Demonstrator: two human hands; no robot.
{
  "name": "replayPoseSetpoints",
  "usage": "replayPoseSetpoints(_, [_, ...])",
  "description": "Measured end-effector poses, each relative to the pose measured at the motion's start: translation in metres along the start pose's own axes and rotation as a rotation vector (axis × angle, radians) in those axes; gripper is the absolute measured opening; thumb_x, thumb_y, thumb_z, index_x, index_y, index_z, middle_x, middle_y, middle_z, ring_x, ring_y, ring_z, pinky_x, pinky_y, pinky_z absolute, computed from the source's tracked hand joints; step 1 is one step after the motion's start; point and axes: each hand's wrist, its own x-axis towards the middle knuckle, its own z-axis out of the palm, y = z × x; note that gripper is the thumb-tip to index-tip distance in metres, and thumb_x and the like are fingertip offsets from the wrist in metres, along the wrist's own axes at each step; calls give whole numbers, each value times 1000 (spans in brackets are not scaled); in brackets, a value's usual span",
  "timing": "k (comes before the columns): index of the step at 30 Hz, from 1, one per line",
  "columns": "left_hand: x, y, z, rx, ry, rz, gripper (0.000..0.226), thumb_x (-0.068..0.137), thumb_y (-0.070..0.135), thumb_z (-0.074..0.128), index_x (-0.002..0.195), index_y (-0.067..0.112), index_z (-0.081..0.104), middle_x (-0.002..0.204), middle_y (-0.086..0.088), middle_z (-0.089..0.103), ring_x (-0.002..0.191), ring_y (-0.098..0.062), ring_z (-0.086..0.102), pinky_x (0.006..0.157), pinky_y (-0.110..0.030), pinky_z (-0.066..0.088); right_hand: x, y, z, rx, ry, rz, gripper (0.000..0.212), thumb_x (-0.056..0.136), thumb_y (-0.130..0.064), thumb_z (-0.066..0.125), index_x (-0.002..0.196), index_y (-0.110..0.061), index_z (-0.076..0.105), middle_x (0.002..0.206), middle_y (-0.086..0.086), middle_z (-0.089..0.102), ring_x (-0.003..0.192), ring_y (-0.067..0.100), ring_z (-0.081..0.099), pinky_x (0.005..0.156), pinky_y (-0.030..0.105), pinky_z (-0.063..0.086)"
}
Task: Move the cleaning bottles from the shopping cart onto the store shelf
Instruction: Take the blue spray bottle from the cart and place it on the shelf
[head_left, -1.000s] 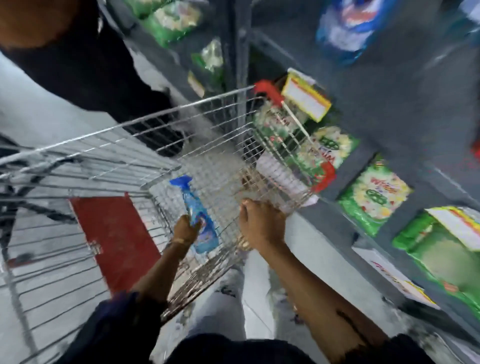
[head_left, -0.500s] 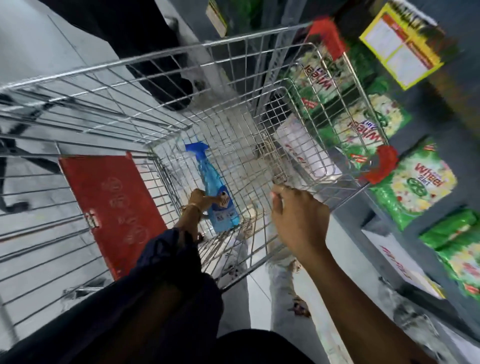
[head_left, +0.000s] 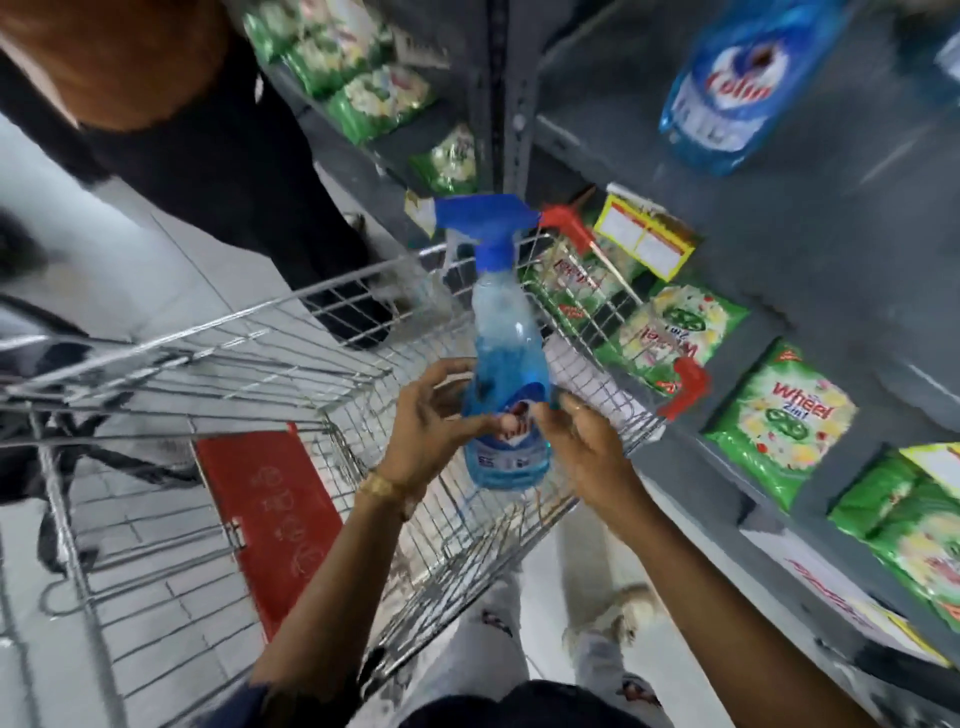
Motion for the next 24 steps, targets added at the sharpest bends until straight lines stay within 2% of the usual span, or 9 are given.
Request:
replayPoseSetpoints(2, [-13,32,15,3,-80,69,48,63,-14,76,103,11,65,92,-5,78,89,-21,72,75,-37,62,-13,-19,-25,124,-2,-64,33,81,-49,60,105,-26,67,101,-1,74,98,18,68,88,40,55])
replayPoseSetpoints(3, [-19,44,24,-9,-128,94,47,66,-15,73,107,7,64,93,-3,77,87,-17,73,73,-33,63,-22,-28,-37,158,-1,-82,32,79,-50,62,102,-28,69,100,-3,75,97,17,69,85,36,56])
replayPoseSetpoints(6, [-32,66,53,-16,-262,139,45,78,-16,61,122,-8,55,112,-14,68,87,-6,71,71,-19,59,-48,-40,-71,262,21,-88,28,79,-47,65,99,-28,72,99,-6,76,95,15,70,77,30,58])
replayPoseSetpoints(9, [-38,71,85,39,-389,146,40,87,-11,53,126,-4,54,119,-15,62,88,-5,67,75,-17,59,-74,-38,-97,328,118,-66,16,82,-31,64,91,-22,74,90,-4,77,87,15,72,70,30,59])
replayPoseSetpoints(12, [-40,66,113,108,-459,122,37,91,-1,53,128,4,56,120,-16,64,91,-9,65,74,-22,58,-96,-31,-116,349,221,-41,16,82,-26,60,88,-17,71,83,-5,78,79,12,73,61,25,58])
replayPoseSetpoints(14, [-39,61,129,144,-481,128,36,91,3,55,127,8,58,122,-15,65,92,-9,66,72,-24,58,-107,-27,-125,360,272,-42,17,82,-25,59,92,-16,70,83,-6,78,80,12,73,61,25,58])
replayPoseSetpoints(18, [-29,69,159,158,-492,236,38,90,1,57,128,5,56,124,-14,64,105,-16,63,82,-24,58,-111,-32,-147,367,340,-112,26,87,-21,57,107,-6,66,88,-6,78,84,12,72,62,24,57])
replayPoseSetpoints(21, [-15,89,184,165,-502,362,38,90,0,57,127,5,57,121,-8,66,101,-2,66,82,-17,56,-101,-51,-167,344,392,-235,24,91,-13,52,110,-5,64,94,0,77,89,15,71,71,27,58])
replayPoseSetpoints(24, [3,116,211,149,-510,498,41,90,-1,56,129,13,54,120,-2,65,100,3,65,86,-16,54,-83,-78,-188,321,440,-368,23,94,-7,48,112,-4,62,105,14,70,95,22,67,83,34,57])
